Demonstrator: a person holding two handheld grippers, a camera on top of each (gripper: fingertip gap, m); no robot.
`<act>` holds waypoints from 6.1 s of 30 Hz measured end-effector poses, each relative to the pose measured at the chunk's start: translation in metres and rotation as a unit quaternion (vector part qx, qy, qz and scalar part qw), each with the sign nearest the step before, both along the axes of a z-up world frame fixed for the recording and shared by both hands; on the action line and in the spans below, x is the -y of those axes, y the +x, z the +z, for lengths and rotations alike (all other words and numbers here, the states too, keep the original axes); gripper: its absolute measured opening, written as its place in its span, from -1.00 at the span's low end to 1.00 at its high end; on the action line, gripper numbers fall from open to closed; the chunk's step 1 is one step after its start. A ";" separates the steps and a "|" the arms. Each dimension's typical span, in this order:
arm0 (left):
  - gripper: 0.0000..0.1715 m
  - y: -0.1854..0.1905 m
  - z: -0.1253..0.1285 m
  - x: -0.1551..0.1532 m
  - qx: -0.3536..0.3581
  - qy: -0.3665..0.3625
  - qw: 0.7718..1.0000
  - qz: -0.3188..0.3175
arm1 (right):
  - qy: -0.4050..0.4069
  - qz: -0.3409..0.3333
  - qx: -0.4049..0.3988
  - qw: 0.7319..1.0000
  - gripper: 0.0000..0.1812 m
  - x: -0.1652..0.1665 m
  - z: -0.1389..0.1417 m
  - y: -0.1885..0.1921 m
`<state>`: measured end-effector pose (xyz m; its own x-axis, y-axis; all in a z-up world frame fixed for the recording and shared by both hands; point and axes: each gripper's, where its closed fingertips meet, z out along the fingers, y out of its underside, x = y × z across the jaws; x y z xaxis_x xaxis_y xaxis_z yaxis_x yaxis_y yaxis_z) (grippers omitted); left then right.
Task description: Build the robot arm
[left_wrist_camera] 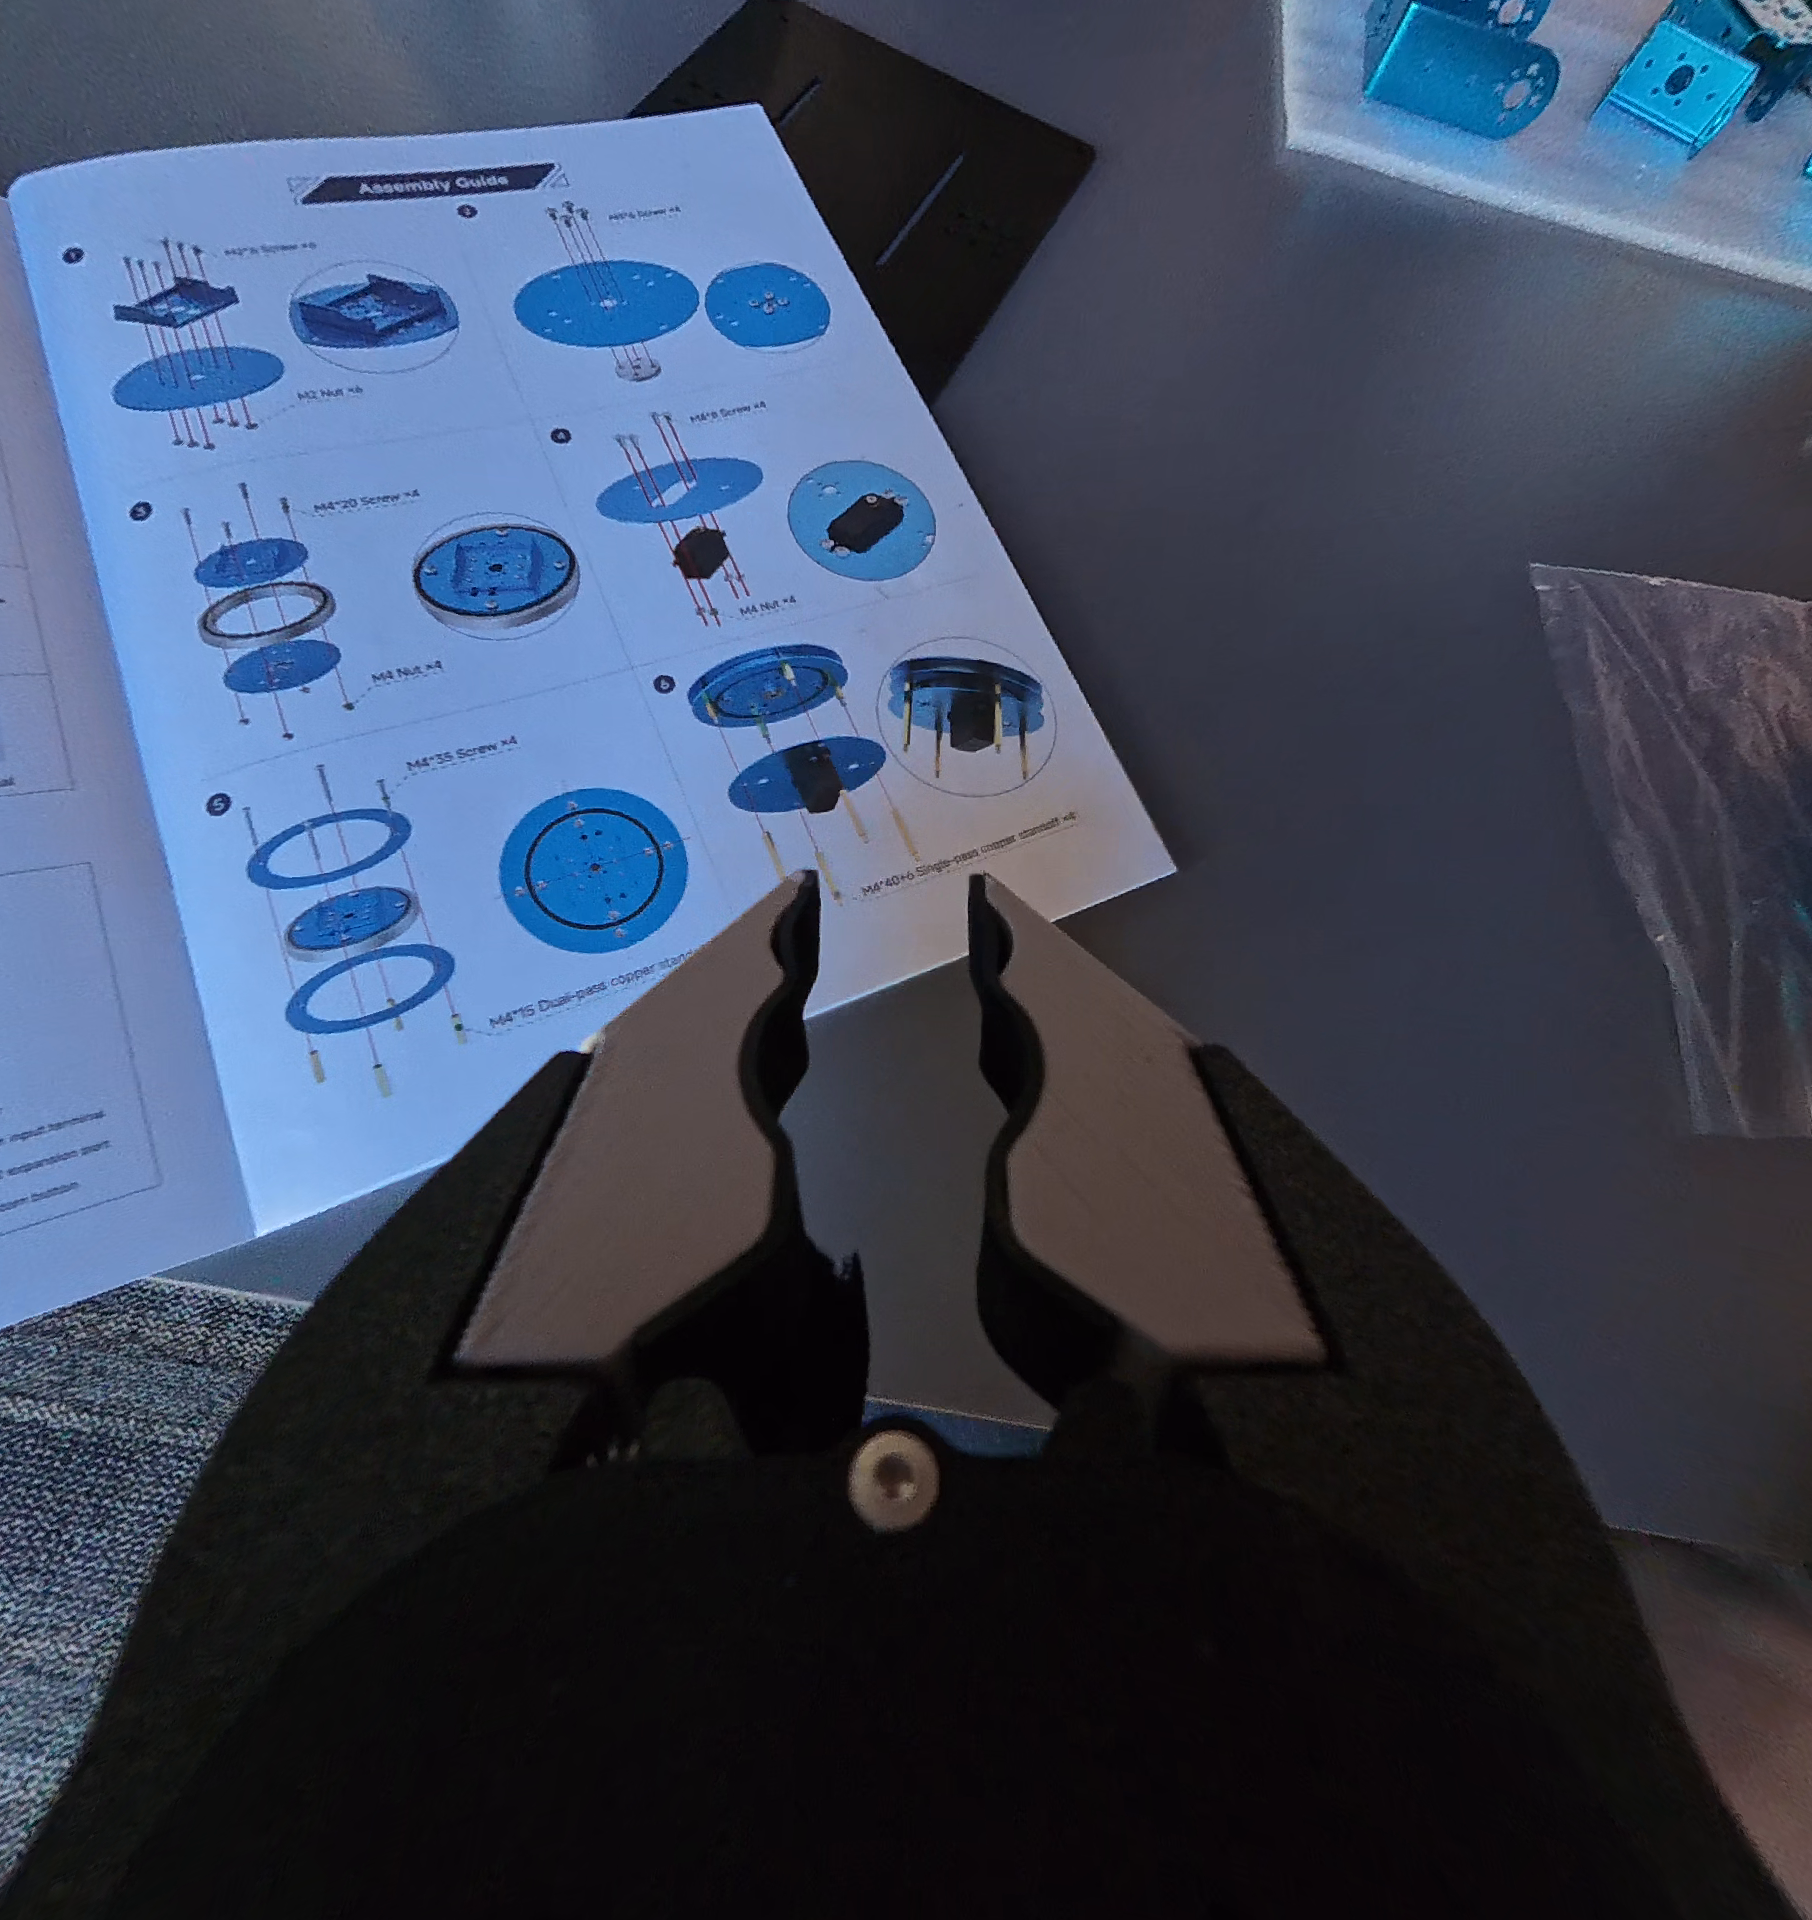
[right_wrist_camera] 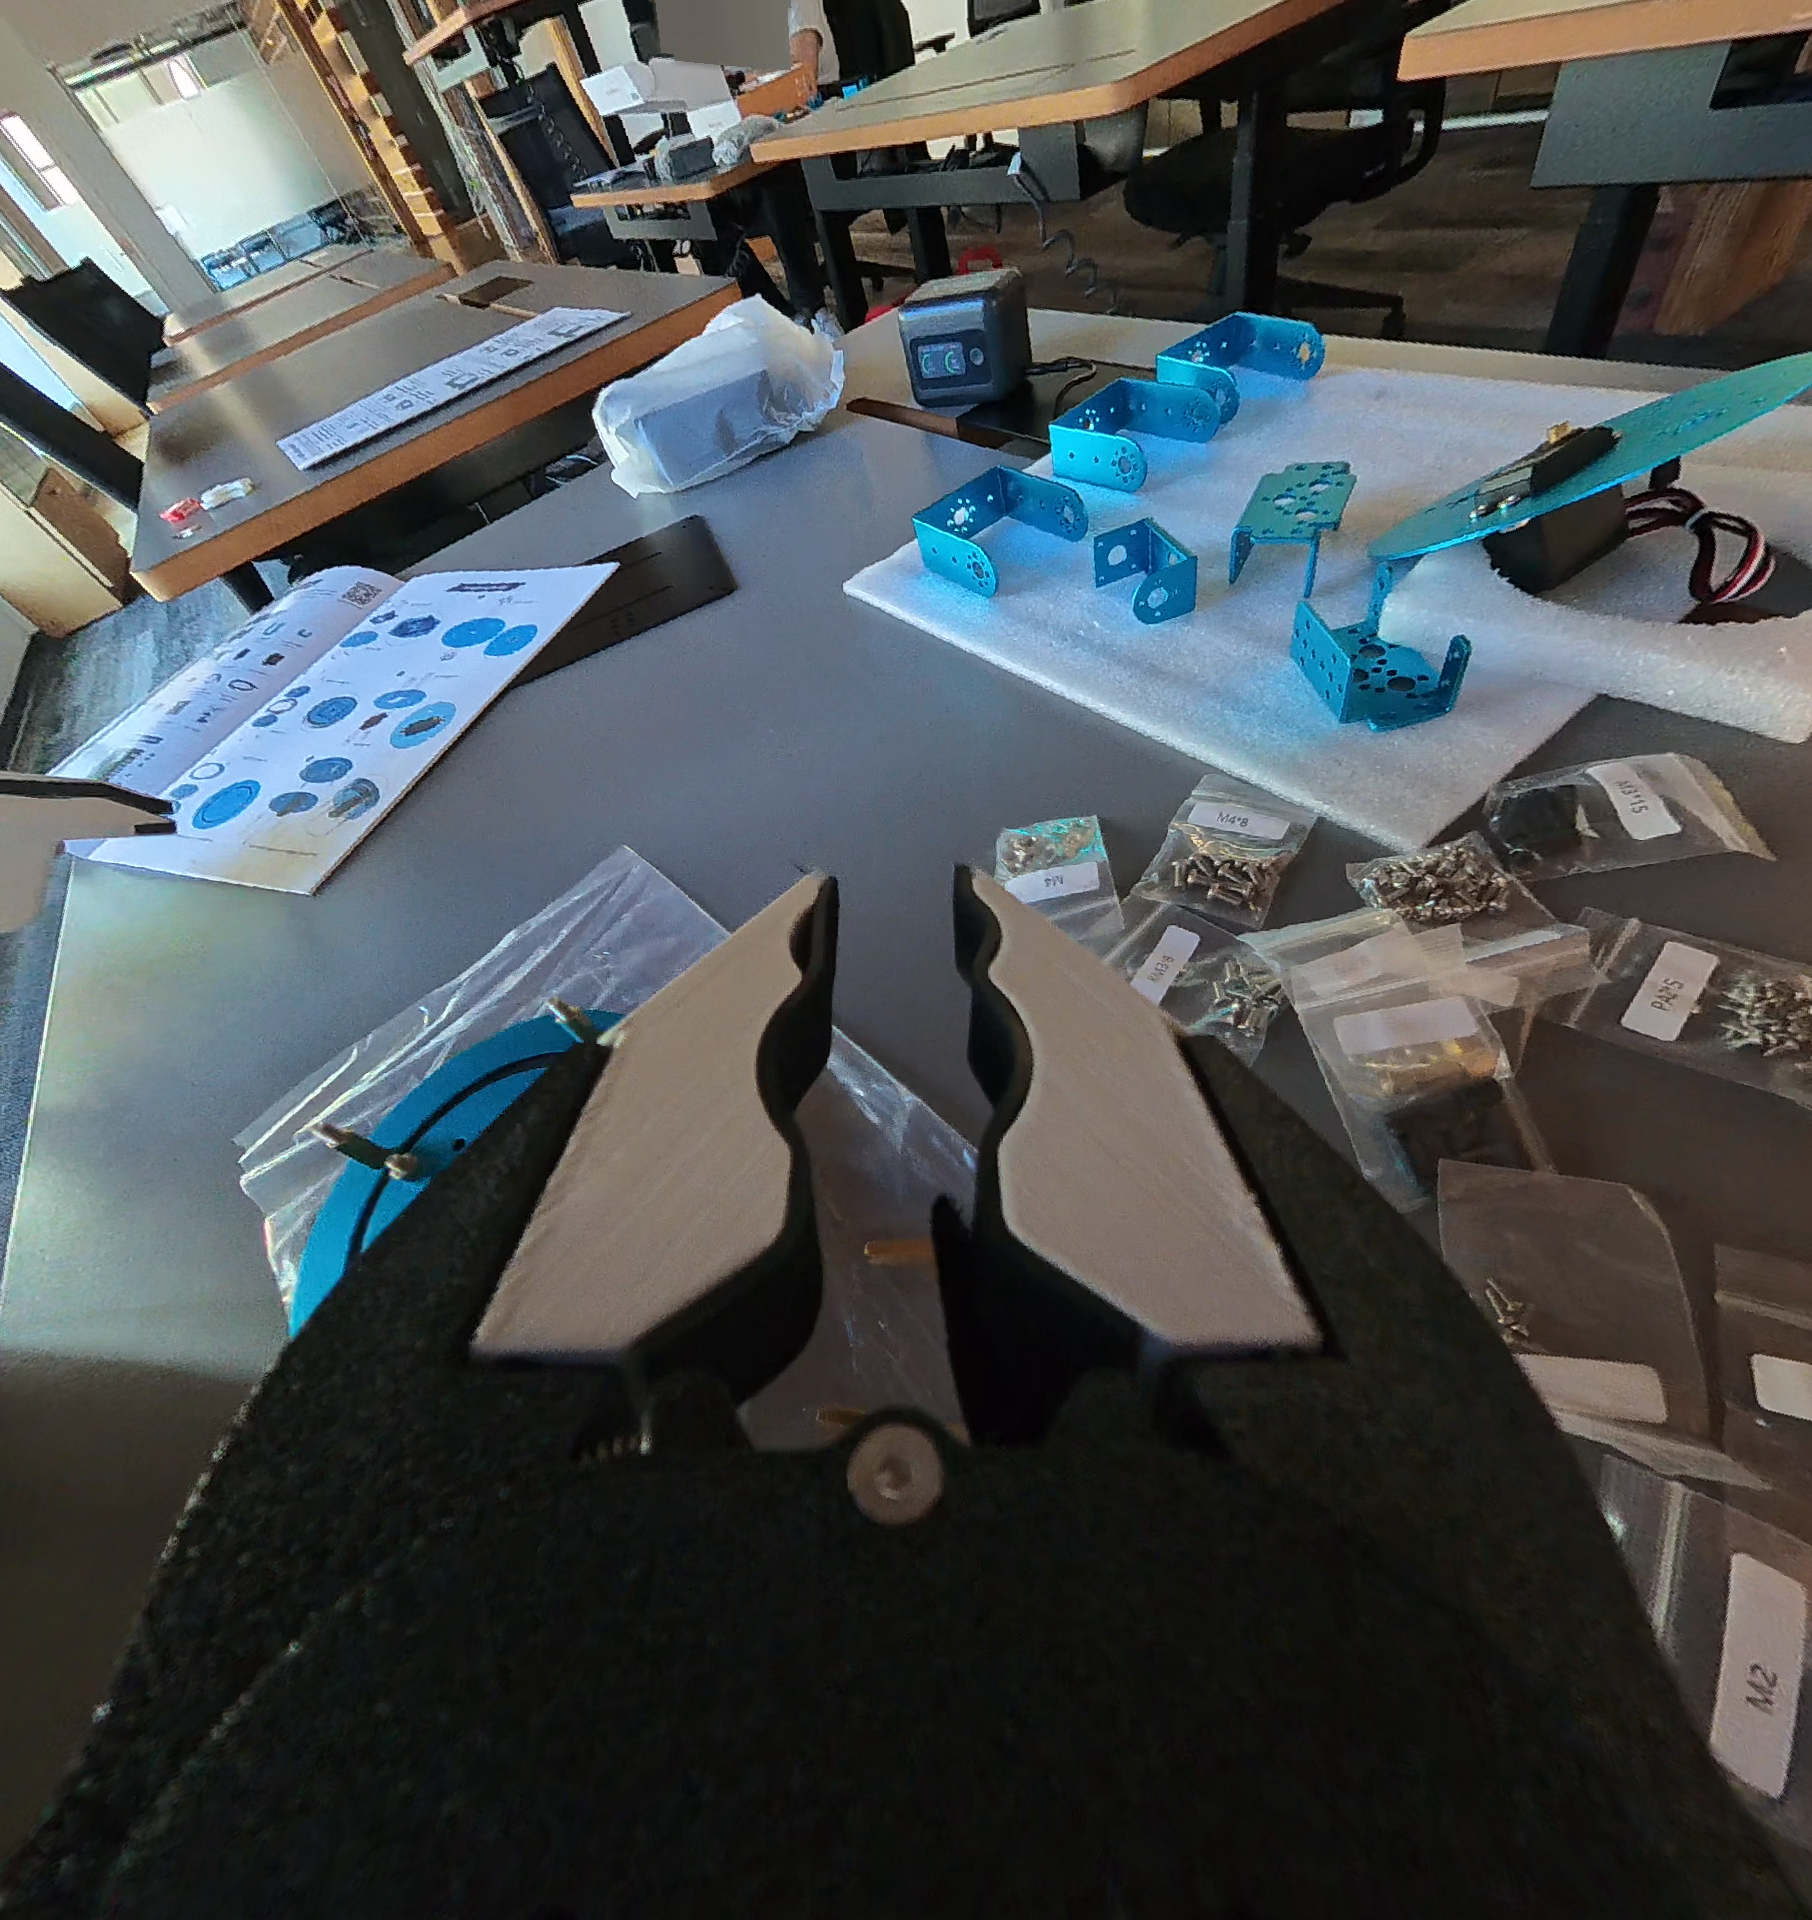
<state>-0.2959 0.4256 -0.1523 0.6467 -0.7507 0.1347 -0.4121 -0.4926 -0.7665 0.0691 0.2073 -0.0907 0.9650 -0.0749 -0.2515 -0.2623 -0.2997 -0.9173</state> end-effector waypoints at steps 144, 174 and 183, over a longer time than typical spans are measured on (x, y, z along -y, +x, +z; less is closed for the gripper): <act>-0.67 0.067 0.032 0.145 0.154 -0.050 0.957 -0.240 | 0.082 0.180 -0.341 0.919 -1.00 0.012 0.116 -0.059; -1.00 0.150 0.113 0.249 0.342 -0.104 0.779 -0.515 | 0.141 0.305 -0.216 0.917 -0.95 0.064 0.055 -0.157; -1.00 0.128 0.122 0.275 0.311 0.067 0.739 -0.594 | 0.145 0.374 -0.078 0.912 -0.98 0.092 0.058 -0.180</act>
<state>-0.1675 0.1509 -0.0306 -0.6360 -0.7717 0.0018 -0.0404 0.0309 -0.9987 -0.1112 0.1157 -0.0329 0.6688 0.6826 -0.2947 -0.2185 -0.1984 -0.9555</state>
